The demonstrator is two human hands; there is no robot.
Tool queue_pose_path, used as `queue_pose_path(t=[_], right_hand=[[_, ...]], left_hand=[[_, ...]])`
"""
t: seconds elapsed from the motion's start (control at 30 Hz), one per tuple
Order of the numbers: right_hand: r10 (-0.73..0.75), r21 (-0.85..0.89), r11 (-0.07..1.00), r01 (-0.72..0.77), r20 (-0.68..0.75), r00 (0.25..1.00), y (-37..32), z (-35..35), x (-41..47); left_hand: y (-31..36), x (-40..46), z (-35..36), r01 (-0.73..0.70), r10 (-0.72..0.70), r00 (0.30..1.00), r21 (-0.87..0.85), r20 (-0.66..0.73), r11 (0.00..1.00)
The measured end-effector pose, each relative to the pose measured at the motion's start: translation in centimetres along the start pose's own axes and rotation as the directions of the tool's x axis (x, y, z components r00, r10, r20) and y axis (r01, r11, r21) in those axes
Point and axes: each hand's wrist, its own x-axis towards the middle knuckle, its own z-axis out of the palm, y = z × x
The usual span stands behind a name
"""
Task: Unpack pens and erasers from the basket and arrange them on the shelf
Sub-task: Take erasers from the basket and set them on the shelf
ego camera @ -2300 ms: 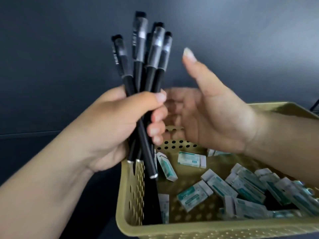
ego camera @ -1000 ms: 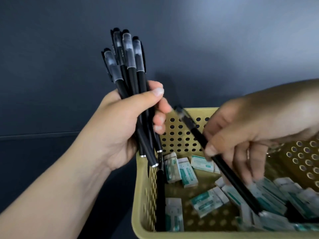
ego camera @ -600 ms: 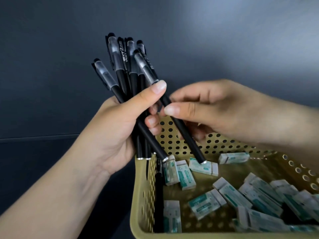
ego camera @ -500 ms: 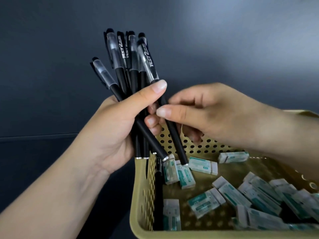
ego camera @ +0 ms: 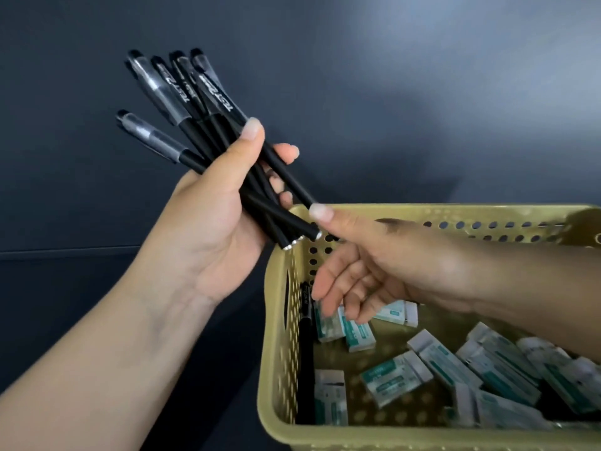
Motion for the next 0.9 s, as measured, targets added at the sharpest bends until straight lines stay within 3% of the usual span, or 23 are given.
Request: queue_pose_path(t=[0.13,0.23,0.33,0.47,0.7,0.9], right_hand=[[0.121,-0.138,0.984,-0.11,0.073,0.99,0.4,1.0,0.2],[0.217,-0.146,0.967,-0.21,0.037,0.975,1.0,1.7,0.8],[0.285,-0.017,0.959,-0.284,0.081,0.955,1.6,2.0,1.0],[0.308,0.257,0.903,-0.344,0.171,0.936,2.4,2.0,0.8],[0.329,0.273,0.896,-0.35,0.119,0.937,3.2,2.4,1.2],[0.371,0.315,0.848,-0.427,0.224,0.901,3.3,3.7,1.0]], left_hand=[[0.5,0.4,-0.5,-0.061,0.061,0.998,0.004,0.003,0.998],[0.7,0.3,-0.6,-0.116,0.116,0.993,0.009,0.038,0.993],[0.5,-0.1,-0.6,-0.254,0.223,0.959,0.179,0.175,0.951],[-0.7,-0.4,-0.4,-0.252,0.184,0.946,0.247,0.267,0.936],[-1.2,-0.5,-0.4,-0.28,0.206,0.941,0.271,0.269,0.921],[-1.3,-0.4,-0.5,-0.275,0.203,0.942,0.266,0.268,0.924]])
